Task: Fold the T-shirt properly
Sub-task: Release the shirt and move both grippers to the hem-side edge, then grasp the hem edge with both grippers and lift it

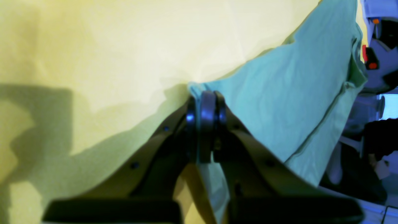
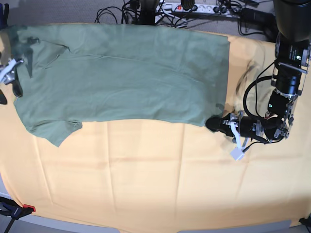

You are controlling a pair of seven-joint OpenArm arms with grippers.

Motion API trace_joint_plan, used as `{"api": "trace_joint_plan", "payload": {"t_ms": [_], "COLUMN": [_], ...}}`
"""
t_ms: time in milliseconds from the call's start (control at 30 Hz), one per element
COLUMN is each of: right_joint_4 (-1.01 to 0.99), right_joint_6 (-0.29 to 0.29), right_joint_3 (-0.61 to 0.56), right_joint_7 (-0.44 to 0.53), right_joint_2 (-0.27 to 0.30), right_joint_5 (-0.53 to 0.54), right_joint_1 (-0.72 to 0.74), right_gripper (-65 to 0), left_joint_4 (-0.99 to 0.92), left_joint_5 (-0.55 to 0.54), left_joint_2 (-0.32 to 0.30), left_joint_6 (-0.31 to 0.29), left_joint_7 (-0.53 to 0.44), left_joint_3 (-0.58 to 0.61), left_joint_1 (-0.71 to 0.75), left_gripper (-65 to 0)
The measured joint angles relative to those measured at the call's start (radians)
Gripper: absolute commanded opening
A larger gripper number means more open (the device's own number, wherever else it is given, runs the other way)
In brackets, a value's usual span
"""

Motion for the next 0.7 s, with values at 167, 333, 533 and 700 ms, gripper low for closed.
{"api": "trace_joint_plan", "payload": {"t_ms": [167,333,533,700], "right_joint_4": [-0.287,-0.609,-1.009,-1.269], "right_joint_6": [-0.048,-0.018,0.059,0.097], "right_joint_3": [-0.174,-0.227,-0.225,-0.225], "right_joint_7": [0.032,0.031,-0.039,-0.040], "right_joint_2": [-0.004,-0.005,-0.003,-0.006], "right_joint_5": [-0.081,-0.073,0.047,0.075], "right_joint_1": [0.253,0.509,0.755,0.858], "right_gripper": [-30.0,-30.1,-30.1,-30.1], "left_joint_4": [0.000,0.000,0.000,0.000], "left_joint_5": [0.001,0.000,0.000,0.000], "left_joint_2": [0.000,0.000,0.000,0.000], "left_joint_6": [0.000,-0.001,-0.002,-0.001], "left_joint_7": [0.000,0.000,0.000,0.000], "left_joint_3": [0.000,0.000,0.000,0.000], "left_joint_1": [0.000,0.000,0.000,0.000], "left_gripper": [-65.0,-65.0,-65.0,-65.0]}}
